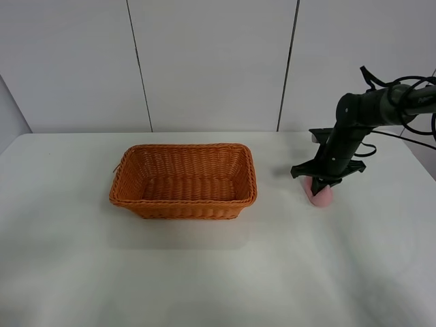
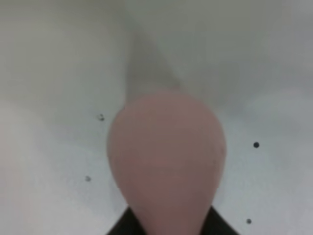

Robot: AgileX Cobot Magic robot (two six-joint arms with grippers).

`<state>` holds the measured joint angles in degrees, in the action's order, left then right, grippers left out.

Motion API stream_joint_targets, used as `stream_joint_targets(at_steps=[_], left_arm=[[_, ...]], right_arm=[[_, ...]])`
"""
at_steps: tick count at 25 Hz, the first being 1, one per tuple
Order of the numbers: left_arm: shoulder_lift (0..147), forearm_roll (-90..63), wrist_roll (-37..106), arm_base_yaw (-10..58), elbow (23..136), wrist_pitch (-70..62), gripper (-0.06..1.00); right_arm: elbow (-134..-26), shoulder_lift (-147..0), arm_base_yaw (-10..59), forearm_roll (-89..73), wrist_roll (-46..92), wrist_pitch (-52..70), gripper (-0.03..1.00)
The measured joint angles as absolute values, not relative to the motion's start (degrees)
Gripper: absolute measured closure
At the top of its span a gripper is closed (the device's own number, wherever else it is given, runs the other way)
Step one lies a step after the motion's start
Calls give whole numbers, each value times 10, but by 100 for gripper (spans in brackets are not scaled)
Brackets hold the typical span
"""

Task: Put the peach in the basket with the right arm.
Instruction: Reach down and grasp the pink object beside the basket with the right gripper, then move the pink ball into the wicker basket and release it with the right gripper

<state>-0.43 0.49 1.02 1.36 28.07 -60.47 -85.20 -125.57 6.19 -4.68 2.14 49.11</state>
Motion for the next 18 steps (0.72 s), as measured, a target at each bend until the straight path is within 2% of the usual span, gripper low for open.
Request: stream_joint_targets(at_steps=[5,12,18], left_arm=[[-4,5,10,14,281,-605,-5],[-4,5,10,14,281,-605,-5],[-4,5,10,14,281,-605,-5]], right_arm=[[-868,-1225,62,-47,21,531,96],[-1043,-1195,62,-46,20,681,96],[-1130,-1195,62,-37,3,693,96]])
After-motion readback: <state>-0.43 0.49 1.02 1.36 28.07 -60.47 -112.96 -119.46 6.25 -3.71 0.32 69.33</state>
